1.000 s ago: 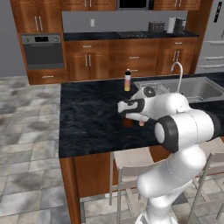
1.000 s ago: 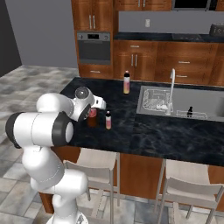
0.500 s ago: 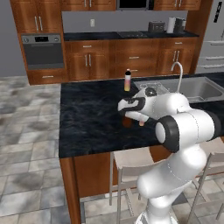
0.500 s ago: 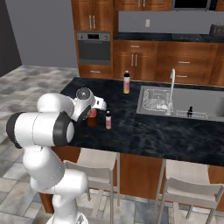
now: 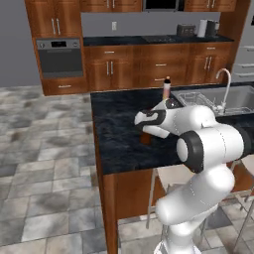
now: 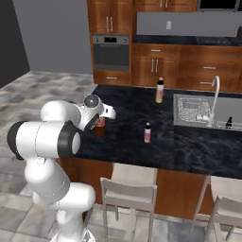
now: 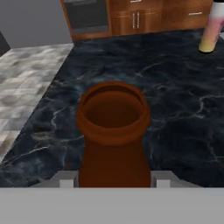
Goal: Place the large bottle from the dining counter next to the other large bottle outside the sink, and place the small bottle from the dining counter next to the other small bottle inside the sink.
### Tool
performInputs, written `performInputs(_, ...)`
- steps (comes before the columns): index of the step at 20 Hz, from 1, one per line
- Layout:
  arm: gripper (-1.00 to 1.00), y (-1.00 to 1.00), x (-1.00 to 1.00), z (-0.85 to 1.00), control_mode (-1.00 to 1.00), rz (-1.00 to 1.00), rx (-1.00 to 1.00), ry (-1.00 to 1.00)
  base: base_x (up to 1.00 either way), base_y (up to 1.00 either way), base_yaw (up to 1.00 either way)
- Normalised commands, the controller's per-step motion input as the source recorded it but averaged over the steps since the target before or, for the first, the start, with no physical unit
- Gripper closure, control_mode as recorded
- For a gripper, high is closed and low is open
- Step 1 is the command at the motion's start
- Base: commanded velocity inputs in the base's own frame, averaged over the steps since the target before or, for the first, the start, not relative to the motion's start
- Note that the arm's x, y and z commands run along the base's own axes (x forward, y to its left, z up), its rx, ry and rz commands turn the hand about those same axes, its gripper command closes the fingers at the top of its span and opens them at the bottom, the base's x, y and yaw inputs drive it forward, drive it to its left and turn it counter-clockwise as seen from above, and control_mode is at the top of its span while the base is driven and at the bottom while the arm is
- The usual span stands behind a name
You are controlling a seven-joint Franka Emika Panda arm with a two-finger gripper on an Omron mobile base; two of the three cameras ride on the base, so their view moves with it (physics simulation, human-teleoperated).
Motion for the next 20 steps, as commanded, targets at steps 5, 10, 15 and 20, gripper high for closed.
performInputs(5, 1.00, 0.00, 0.00, 0.00, 1.00, 0.00, 0.00, 0.00, 0.00, 1.00, 0.00)
performInputs(10, 1.00, 0.00, 0.00, 0.00, 1.00, 0.00, 0.00, 0.00, 0.00, 1.00, 0.00)
performInputs(15, 1.00, 0.00, 0.00, 0.00, 1.00, 0.00, 0.00, 0.00, 0.10, 1.00, 0.00)
performInputs(20, 1.00, 0.00, 0.00, 0.00, 1.00, 0.00, 0.00, 0.00, 0.41, 0.88, 0.00)
